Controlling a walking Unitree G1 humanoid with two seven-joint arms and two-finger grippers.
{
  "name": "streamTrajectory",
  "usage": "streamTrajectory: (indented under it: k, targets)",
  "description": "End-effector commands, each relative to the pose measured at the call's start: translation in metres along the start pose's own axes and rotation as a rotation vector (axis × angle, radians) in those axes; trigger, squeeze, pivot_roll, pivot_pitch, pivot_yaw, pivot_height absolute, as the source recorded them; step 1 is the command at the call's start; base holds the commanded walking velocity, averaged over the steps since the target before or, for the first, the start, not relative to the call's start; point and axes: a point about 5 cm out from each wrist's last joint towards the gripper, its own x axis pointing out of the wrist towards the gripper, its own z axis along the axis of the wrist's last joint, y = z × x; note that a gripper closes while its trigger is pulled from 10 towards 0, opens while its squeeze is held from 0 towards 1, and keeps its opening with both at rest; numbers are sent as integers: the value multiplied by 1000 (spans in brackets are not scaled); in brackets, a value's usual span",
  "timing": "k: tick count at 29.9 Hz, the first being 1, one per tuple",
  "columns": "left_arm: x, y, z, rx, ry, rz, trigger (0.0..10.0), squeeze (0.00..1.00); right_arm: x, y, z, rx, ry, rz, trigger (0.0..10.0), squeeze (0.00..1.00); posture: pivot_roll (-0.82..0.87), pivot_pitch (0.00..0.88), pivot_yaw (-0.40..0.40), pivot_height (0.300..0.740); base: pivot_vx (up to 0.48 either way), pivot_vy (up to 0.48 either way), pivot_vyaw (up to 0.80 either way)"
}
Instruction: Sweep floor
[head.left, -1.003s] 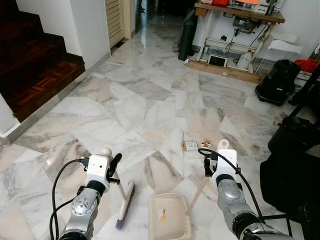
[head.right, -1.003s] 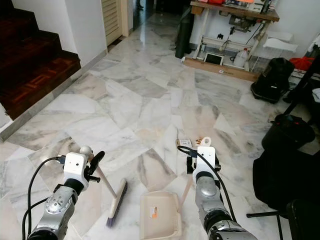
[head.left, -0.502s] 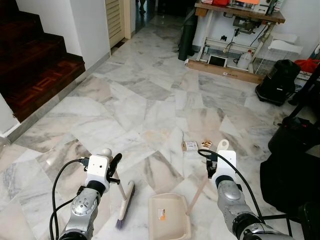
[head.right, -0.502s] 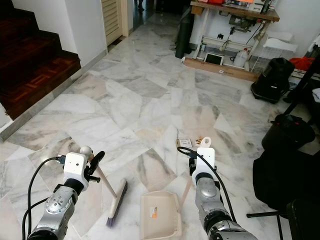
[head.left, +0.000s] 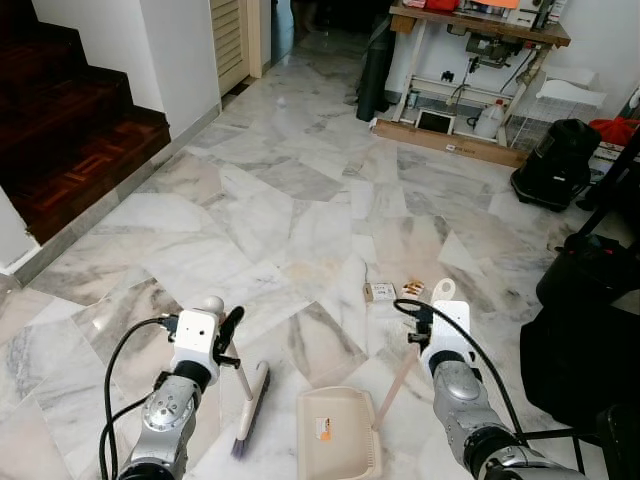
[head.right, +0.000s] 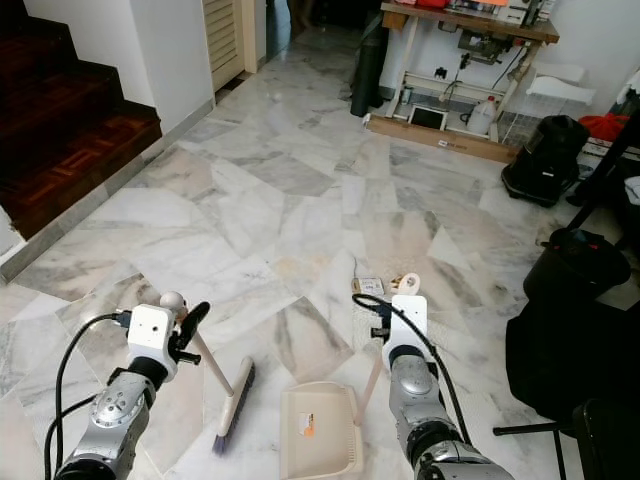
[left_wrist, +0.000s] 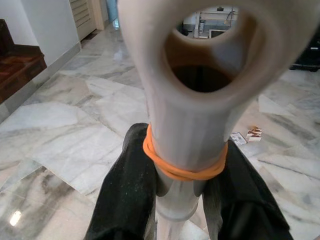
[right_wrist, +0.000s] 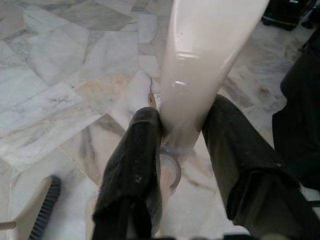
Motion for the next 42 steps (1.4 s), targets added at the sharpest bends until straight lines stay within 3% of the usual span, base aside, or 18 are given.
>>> streamTrajectory:
  k: [1, 21, 28, 29, 30, 42]
  targets:
    - [0, -2, -4, -1, 34, -19, 10000, 0, 2, 0, 3, 3, 4, 0, 0, 0, -2, 0, -105, 740, 0, 0, 0]
    - [0, -2, -4, 2, 37, -12, 10000, 0, 2, 3, 6, 17, -19, 11, 0, 0, -3, 12, -107, 740, 0, 0, 0]
    - [2, 3, 4, 15, -8, 21, 10000, 0, 4, 4, 16, 60, -64, 11, 196, 0, -4, 12, -107, 740, 0, 0, 0]
    - [3, 3, 6, 18, -18, 25, 10000, 0, 5, 5, 18, 63, -74, 11, 8235, 0, -4, 12, -107, 740, 0, 0, 0]
    - [4, 4, 8, 21, -27, 27, 10000, 0, 5, 5, 20, 69, -83, 9, 10000, 0, -1, 10, -108, 740, 0, 0, 0]
    - [13, 8, 36, 32, -150, 68, 10000, 0, 7, -1, 39, 133, -192, -62, 10000, 0, 4, 2, -111, 740, 0, 0, 0]
